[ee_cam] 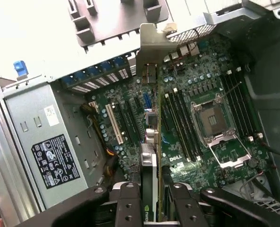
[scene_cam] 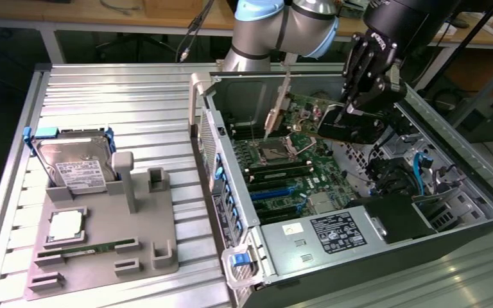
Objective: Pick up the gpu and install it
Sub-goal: 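Insert the gpu into the slot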
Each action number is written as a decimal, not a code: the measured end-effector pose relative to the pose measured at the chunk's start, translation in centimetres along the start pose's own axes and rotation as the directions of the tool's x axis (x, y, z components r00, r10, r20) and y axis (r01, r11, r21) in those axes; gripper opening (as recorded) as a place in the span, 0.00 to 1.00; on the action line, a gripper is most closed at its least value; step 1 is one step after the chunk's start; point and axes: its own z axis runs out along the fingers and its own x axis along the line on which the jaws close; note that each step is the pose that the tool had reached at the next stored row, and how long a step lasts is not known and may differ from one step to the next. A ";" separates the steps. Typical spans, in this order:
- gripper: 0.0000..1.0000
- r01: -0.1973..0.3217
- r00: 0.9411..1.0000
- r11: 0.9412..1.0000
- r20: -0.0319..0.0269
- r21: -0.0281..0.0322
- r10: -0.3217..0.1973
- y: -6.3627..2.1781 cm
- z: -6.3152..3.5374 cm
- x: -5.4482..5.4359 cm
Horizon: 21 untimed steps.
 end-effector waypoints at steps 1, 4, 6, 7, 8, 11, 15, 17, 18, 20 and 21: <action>0.27 0.029 1.000 1.000 -0.001 0.001 -0.029 0.00 0.00 0.0; 0.27 0.103 0.995 0.995 -0.004 0.002 -0.103 0.00 0.00 0.0; 0.27 0.142 0.990 0.990 -0.005 0.003 -0.142 0.00 0.00 0.0; 0.27 0.170 0.985 0.985 -0.007 0.003 -0.170 0.00 0.00 0.0; 0.27 0.197 0.980 0.980 -0.008 0.004 -0.197 0.00 0.00 0.0; 0.27 0.260 0.966 0.966 -0.010 0.005 -0.260 0.00 0.00 0.0; 0.27 0.323 0.946 0.946 -0.013 0.005 -0.323 0.00 0.00 0.0; 0.27 0.349 0.937 0.937 -0.014 0.005 -0.349 0.00 0.00 0.0; 0.27 0.361 0.933 0.933 -0.015 0.006 -0.361 0.00 0.00 0.0; 0.27 0.390 0.921 0.921 -0.016 0.006 -0.390 0.00 0.00 0.0; 0.27 0.403 0.915 0.915 -0.016 0.006 -0.403 0.00 0.00 0.0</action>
